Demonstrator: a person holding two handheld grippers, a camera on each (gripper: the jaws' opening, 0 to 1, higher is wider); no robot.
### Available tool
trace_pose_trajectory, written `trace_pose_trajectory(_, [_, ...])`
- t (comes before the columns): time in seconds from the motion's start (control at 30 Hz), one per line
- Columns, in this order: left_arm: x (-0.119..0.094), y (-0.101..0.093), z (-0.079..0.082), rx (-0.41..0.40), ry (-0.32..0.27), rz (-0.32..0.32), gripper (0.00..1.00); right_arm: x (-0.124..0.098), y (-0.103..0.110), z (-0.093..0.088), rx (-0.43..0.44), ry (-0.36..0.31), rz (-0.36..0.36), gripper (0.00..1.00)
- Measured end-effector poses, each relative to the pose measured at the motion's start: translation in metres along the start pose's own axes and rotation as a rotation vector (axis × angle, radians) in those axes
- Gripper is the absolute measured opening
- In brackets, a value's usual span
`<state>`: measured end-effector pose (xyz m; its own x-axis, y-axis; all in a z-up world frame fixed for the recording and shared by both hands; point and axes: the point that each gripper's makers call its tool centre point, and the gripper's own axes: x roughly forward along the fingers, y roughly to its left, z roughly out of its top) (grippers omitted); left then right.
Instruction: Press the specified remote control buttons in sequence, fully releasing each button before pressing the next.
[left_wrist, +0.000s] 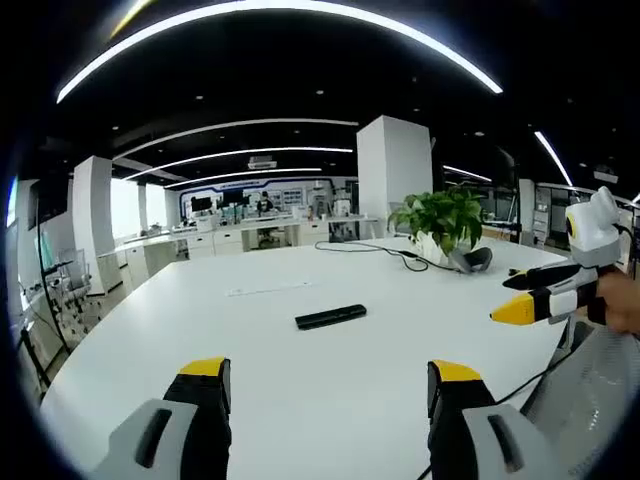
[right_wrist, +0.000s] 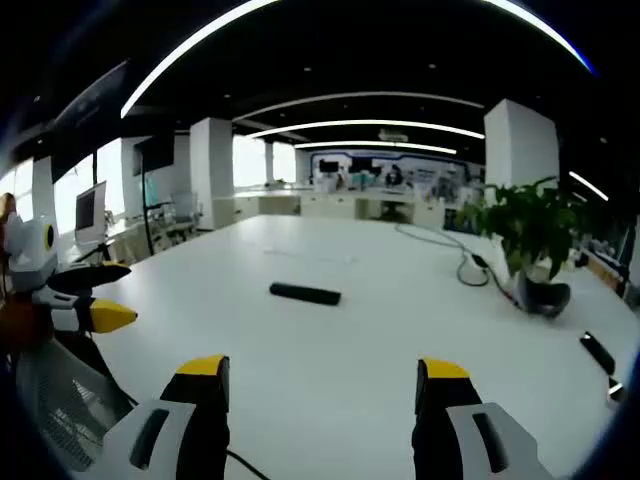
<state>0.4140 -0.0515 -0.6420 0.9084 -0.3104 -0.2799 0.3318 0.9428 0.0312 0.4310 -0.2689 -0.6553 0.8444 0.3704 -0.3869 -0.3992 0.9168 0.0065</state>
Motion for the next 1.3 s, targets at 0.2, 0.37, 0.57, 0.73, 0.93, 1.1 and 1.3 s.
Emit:
trace_pose_trajectory(0.2, [0.0005, -0.0007, -0.0011, 0.001, 0.005, -0.004, 0.83, 0.0001, 0.0000, -0.0004, -0.002, 0.002, 0.000, 0.74])
trace_pose_trajectory(0.37, [0.0002, -0.0012, -0.0005, 0.004, 0.002, -0.006, 0.83, 0.0005, 0.0004, -0.0005, -0.005, 0.004, 0.002, 0.74])
trace_pose_trajectory(0.57, [0.0003, -0.0022, -0.0007, 0.004, 0.003, -0.010, 0.83, 0.0008, 0.0011, -0.0008, -0.010, 0.007, 0.004, 0.74])
trace_pose_trajectory(0.73, [0.0005, -0.0031, -0.0013, 0.008, 0.007, -0.013, 0.83, 0.0012, 0.0022, -0.0018, -0.015, 0.012, 0.008, 0.73])
trace_pose_trajectory(0.93, [0.0007, -0.0045, -0.0023, 0.015, 0.012, -0.018, 0.82, 0.0018, 0.0035, -0.0028, -0.022, 0.019, 0.013, 0.73])
trace_pose_trajectory(1.1, [0.0006, -0.0047, -0.0016, 0.015, 0.009, -0.019, 0.82, 0.0017, 0.0030, -0.0025, -0.021, 0.018, 0.013, 0.73])
trace_pose_trajectory(1.3, [0.0006, -0.0039, -0.0007, 0.018, 0.004, -0.014, 0.82, 0.0011, 0.0015, -0.0017, -0.019, 0.014, 0.008, 0.73])
